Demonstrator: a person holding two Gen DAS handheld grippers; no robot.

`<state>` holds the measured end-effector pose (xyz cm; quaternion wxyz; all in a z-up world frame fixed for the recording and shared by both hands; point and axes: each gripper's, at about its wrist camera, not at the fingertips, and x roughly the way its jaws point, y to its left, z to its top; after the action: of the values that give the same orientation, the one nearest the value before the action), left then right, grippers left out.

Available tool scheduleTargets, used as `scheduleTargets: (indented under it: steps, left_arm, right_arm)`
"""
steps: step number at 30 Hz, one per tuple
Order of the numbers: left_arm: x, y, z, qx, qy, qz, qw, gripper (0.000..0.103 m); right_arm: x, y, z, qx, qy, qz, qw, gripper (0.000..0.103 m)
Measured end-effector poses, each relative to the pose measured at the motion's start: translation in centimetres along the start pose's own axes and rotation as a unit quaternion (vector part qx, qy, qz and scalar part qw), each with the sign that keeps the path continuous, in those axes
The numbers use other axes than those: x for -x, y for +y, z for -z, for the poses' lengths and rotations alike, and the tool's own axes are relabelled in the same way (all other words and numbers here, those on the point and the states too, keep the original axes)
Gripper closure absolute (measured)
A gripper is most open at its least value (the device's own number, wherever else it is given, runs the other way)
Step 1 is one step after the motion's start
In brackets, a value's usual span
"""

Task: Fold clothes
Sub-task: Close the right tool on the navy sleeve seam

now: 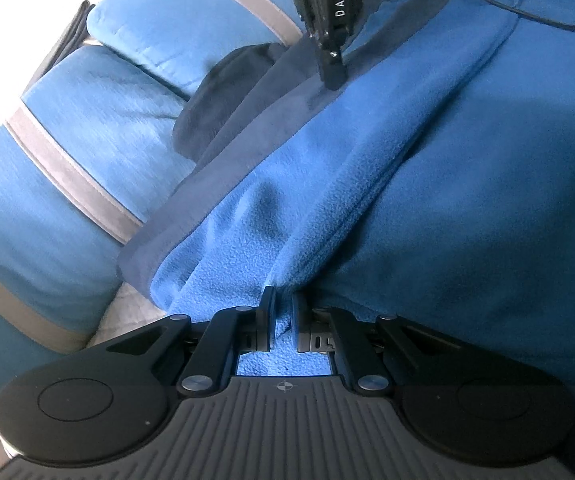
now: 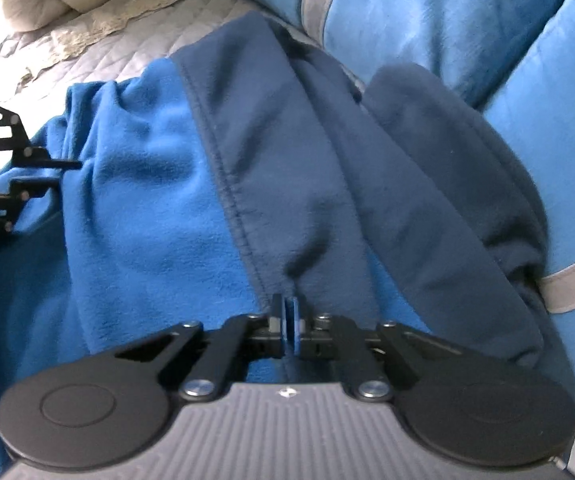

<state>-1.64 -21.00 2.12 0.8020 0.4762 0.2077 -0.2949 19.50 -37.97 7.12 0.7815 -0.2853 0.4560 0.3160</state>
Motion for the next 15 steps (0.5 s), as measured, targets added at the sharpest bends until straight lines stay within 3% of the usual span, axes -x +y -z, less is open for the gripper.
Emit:
scheduleTargets:
  steps: [9,13,15]
  left_arm:
    - [0.4,-0.1,-0.3,0.0,-0.005,-0.009,0.9999,0.095]
    - [0.6,0.1,-0.4,0.013,0.0,-0.013,0.9998,0.091]
    - [0.7,0.2,-0.5,0.019,0.002,-0.015,0.9997,0.084]
  right_arm:
    - [-0.3,-0.2,0.1,0.001,-0.013,0.046,0.999,0.102]
    - [-1.4,0.4,0.3,0.013,-0.009,0.061,0.998,0.101]
    - [-1.9,0.7,0.5,0.012,-0.009,0.064,0.998,0.101]
